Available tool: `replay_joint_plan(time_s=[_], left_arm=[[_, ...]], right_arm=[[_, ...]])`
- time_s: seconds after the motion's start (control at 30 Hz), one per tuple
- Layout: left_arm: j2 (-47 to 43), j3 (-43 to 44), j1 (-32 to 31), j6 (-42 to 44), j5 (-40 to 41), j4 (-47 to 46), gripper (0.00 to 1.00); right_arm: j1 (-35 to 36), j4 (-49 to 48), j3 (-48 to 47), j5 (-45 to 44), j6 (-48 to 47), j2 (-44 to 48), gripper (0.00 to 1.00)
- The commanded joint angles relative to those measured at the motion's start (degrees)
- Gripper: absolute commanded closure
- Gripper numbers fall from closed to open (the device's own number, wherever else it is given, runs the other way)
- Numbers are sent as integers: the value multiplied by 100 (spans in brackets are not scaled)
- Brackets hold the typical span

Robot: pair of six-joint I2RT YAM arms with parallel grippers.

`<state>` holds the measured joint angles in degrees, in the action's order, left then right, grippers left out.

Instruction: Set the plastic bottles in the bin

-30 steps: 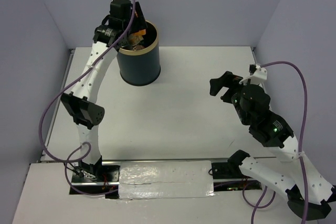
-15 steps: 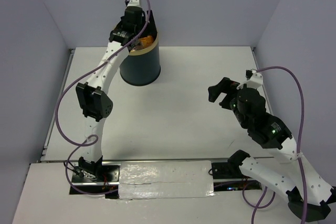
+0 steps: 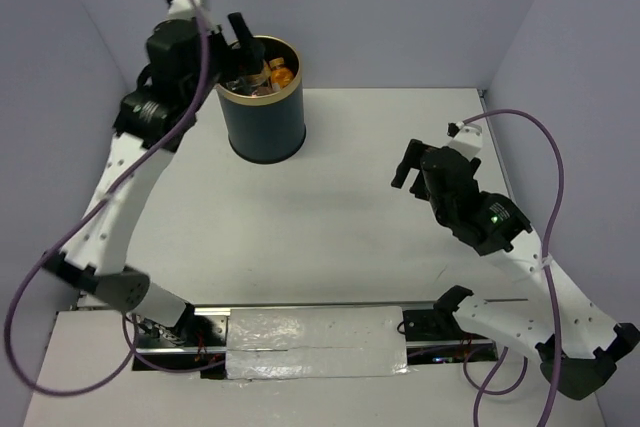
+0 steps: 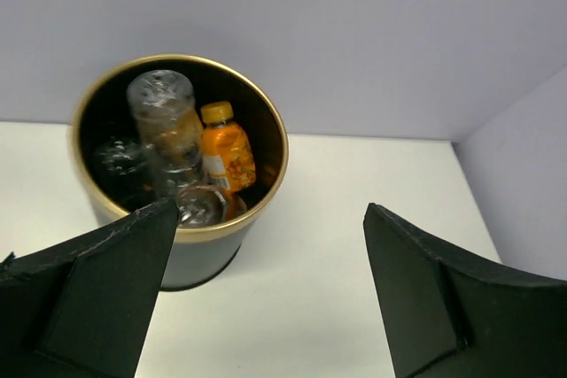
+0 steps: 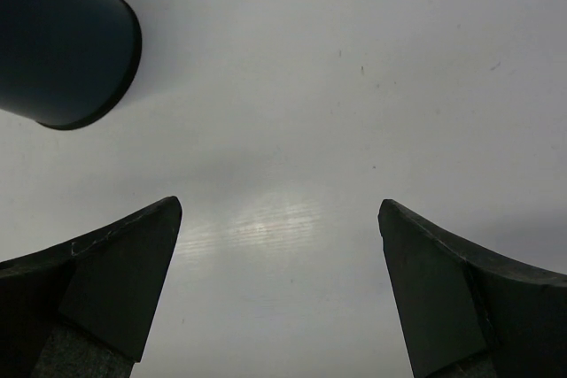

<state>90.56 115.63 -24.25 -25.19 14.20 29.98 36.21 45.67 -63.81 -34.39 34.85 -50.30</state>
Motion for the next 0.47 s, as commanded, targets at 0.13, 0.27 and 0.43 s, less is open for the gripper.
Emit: replay_joint_plan(time_s=[0.13,0.27,0.43], left_arm=[[-1892,-2199,43,260,549,52,1],[-2525,-2842,43,199,795,175,1],[-3018,-3249,43,164,997,324,1]], right_arm=[[-26,47,52,-296,127,-94,0],[-26,3,220,-200,233,-41,0],[-17,-67,334,-199,294,47,0]])
